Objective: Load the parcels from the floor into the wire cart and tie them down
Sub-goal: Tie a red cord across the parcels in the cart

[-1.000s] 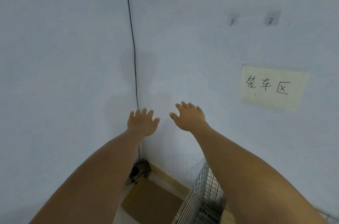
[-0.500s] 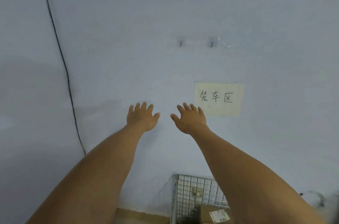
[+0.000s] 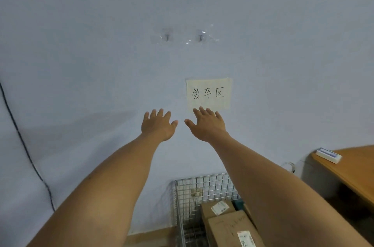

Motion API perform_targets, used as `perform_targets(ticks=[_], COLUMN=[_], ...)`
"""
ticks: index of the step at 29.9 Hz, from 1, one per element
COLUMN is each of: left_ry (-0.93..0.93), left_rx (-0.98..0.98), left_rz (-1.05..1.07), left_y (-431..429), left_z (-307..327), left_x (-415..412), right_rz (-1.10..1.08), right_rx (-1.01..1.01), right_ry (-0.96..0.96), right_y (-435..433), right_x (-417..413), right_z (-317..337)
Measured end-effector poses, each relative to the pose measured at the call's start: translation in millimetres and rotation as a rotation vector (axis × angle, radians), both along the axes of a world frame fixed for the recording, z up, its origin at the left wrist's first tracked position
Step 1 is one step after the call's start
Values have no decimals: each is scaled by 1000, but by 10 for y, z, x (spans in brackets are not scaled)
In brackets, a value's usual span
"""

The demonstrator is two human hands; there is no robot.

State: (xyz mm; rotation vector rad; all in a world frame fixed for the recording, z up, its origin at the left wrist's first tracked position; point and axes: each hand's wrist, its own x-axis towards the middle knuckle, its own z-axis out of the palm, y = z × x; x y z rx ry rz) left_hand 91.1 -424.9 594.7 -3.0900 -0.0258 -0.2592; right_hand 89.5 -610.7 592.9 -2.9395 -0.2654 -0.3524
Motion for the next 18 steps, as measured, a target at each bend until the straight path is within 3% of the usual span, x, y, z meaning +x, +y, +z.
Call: perform_targets(ticks=[8, 18], left_ry=[230, 617], left_rx=[-71, -223], left_rz=[12, -10], left_y=[225, 197], left_z=[-1295, -3886], left_x=[-70, -568], right_rz=[4, 38], right_rx=[-39, -63], right_ry=[189, 540], right_y=[54, 157], right_x=[-36, -372], right_z=[-1115, -3507])
